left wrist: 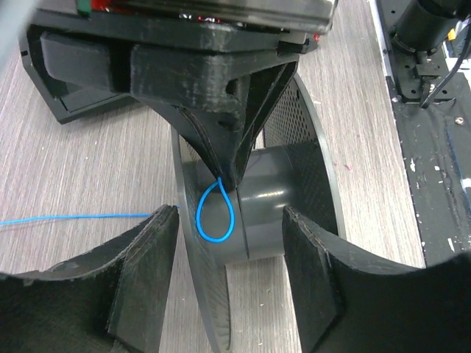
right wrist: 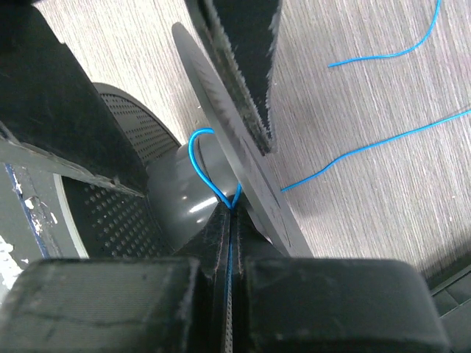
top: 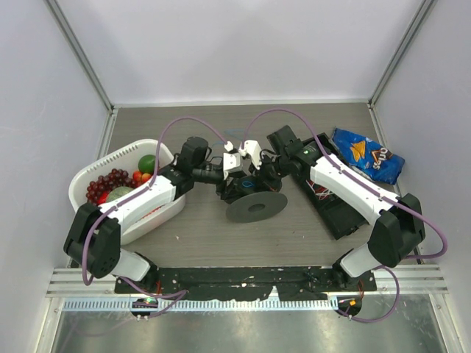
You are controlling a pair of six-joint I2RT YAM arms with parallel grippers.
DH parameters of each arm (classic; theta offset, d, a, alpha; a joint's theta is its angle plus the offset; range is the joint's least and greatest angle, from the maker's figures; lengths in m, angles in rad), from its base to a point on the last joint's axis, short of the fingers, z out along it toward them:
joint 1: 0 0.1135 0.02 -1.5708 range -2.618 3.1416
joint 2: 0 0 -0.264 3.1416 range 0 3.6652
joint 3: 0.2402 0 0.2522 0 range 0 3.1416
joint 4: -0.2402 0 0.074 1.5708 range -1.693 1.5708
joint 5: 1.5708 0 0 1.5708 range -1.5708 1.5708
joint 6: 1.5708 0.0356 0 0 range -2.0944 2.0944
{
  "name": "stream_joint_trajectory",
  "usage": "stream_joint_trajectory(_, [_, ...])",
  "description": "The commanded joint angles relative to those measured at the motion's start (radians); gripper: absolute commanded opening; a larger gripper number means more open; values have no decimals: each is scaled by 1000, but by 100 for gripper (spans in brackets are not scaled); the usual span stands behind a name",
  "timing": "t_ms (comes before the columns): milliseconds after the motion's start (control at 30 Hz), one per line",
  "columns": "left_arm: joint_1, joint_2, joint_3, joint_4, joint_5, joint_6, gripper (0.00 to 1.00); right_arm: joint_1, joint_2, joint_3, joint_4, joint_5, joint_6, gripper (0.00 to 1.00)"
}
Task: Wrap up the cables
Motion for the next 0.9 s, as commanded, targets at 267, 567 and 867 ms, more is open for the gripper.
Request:
stream_joint_trajectory(267, [-19,-27,-56,123,-52,8,49,2,-16,-10,89,9,90,1])
stream_joint_trajectory(567, [-24,-20,-43,156,-46,-38,45,2,-13,-8,100,6,107,1])
stream_joint_trajectory(867, [-26,-18,-44,156,-52,-33,29,2,-10,-7,105,1,110,1])
